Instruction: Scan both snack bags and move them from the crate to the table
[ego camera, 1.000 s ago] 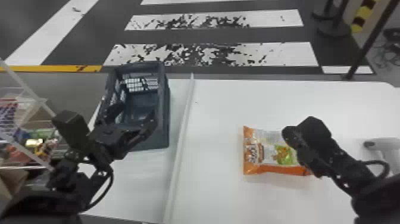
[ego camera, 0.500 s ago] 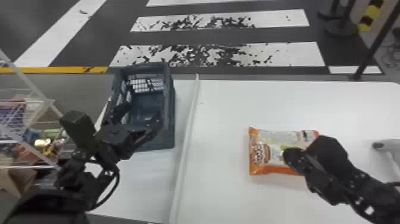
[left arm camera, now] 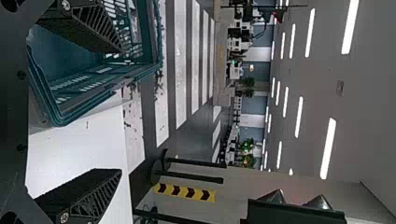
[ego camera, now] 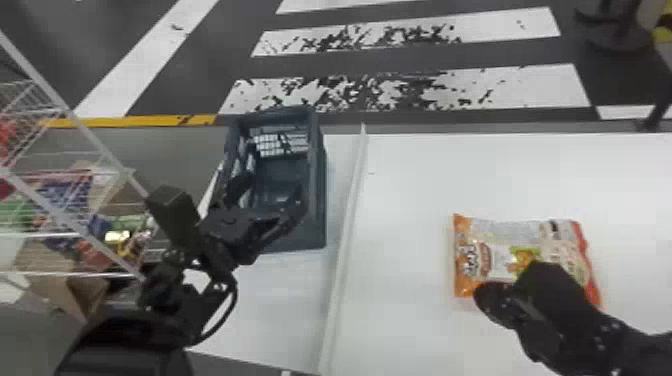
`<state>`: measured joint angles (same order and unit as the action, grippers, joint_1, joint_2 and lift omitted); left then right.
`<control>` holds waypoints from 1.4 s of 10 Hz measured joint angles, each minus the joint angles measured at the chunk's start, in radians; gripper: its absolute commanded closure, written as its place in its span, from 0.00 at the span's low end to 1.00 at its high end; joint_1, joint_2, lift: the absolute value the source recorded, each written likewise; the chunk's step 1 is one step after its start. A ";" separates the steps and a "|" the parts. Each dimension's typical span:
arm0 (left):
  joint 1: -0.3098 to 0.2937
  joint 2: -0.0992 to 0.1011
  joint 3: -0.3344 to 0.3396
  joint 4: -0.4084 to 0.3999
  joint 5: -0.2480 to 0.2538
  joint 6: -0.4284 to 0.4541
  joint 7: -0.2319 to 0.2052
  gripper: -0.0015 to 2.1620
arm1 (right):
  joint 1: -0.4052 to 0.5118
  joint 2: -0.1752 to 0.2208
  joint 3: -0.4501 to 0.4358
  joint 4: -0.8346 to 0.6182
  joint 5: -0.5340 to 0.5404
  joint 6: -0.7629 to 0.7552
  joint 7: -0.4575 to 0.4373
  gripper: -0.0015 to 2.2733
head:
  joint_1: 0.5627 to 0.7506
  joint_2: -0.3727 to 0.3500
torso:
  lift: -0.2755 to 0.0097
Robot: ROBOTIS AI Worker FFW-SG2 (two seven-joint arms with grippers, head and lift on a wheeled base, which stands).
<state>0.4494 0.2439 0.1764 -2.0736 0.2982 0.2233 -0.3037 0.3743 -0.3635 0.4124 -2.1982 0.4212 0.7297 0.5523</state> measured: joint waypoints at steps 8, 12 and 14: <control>0.004 -0.005 0.010 0.001 -0.001 0.000 0.000 0.04 | -0.216 0.072 0.155 0.249 0.027 0.027 -0.004 0.99 | 0.70 0.96 | 0.66; 0.012 -0.005 0.025 0.000 0.000 0.000 0.000 0.04 | -0.316 0.120 0.183 0.357 0.044 0.027 -0.023 0.99 | 0.70 0.97 | 0.66; 0.013 -0.003 0.031 -0.002 0.003 0.000 -0.002 0.04 | -0.346 0.135 0.182 0.395 0.054 0.030 -0.017 0.99 | 0.70 0.96 | 0.66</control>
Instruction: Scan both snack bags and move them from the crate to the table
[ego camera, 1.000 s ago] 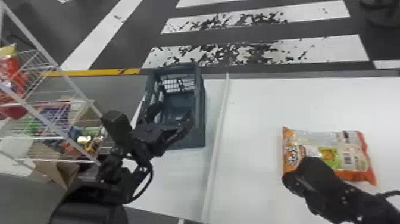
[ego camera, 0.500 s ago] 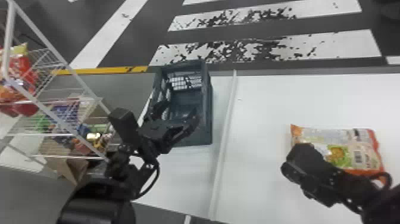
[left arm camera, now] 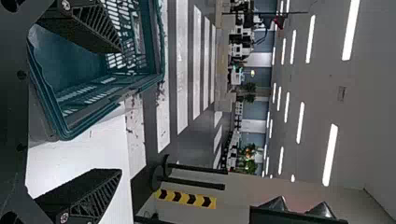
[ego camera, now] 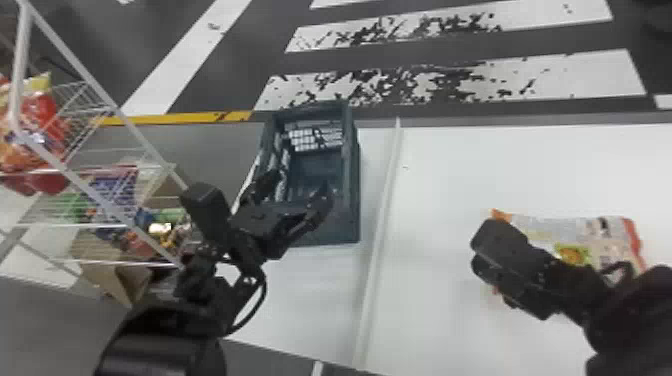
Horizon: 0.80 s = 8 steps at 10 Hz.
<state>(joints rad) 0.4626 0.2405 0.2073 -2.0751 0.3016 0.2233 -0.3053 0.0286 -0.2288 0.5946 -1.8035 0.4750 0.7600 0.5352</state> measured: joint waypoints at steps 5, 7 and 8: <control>-0.002 -0.003 0.000 0.001 0.005 0.000 0.000 0.04 | 0.106 -0.074 -0.043 -0.169 -0.004 0.071 0.058 0.99 | 0.70 0.94 | 0.66; 0.003 -0.002 0.001 -0.004 0.005 0.000 -0.001 0.04 | 0.090 -0.077 -0.047 -0.121 0.002 0.055 0.054 0.99 | 0.70 0.92 | 0.66; 0.008 -0.001 0.005 -0.009 0.007 0.000 -0.002 0.04 | 0.078 -0.073 -0.045 -0.095 0.002 0.041 0.051 0.99 | 0.70 0.91 | 0.66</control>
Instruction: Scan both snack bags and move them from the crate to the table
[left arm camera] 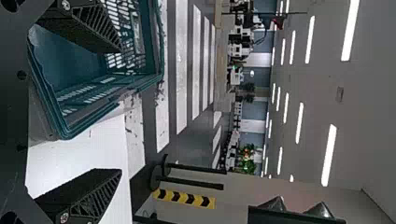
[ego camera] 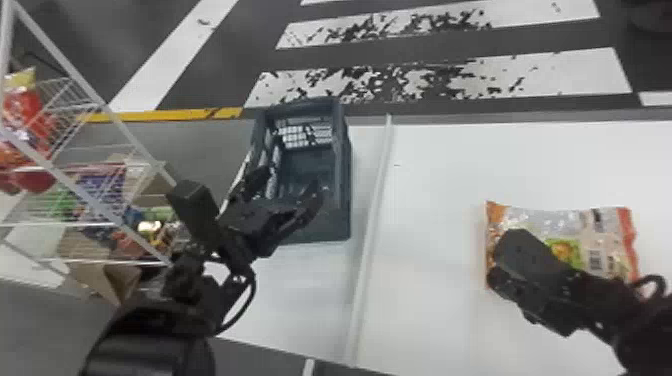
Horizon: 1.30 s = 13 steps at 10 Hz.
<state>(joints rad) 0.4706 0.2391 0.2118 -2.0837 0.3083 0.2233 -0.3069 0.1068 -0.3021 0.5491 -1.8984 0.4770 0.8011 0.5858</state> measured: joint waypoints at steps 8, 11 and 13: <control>0.010 0.008 0.021 -0.005 0.015 0.000 -0.001 0.04 | -0.127 0.074 0.008 0.154 0.003 -0.019 -0.042 0.99 | 0.70 0.92 | 0.66; 0.008 0.009 0.023 -0.003 0.017 0.000 -0.001 0.04 | -0.186 0.083 -0.005 0.237 0.003 -0.033 -0.067 0.99 | 0.70 0.89 | 0.66; 0.008 0.009 0.023 -0.003 0.017 0.000 -0.001 0.04 | -0.202 0.085 -0.022 0.264 0.004 -0.035 -0.071 0.99 | 0.70 0.86 | 0.66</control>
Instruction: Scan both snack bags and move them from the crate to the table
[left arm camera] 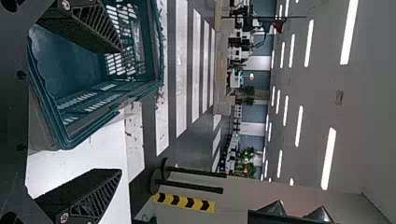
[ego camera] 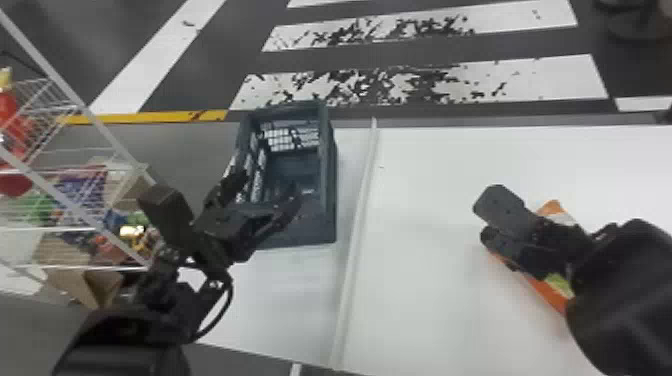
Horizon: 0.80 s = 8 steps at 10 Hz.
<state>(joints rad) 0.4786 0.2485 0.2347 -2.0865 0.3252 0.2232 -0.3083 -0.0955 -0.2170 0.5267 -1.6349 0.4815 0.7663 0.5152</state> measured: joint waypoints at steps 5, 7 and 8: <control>0.003 0.005 -0.003 -0.009 0.001 0.000 0.000 0.04 | -0.032 -0.001 -0.043 0.058 0.007 -0.003 -0.014 0.99 | 0.70 0.80 | 0.66; 0.003 0.012 -0.002 -0.009 0.009 0.000 0.000 0.04 | -0.050 -0.001 -0.060 0.094 0.013 -0.003 -0.031 0.99 | 0.70 0.77 | 0.66; 0.003 0.014 -0.002 -0.009 0.010 0.000 0.000 0.04 | -0.055 0.000 -0.076 0.102 0.012 -0.003 -0.039 0.99 | 0.70 0.75 | 0.66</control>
<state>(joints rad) 0.4817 0.2625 0.2330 -2.0955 0.3351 0.2233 -0.3083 -0.1504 -0.2170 0.4502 -1.5333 0.4939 0.7633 0.4765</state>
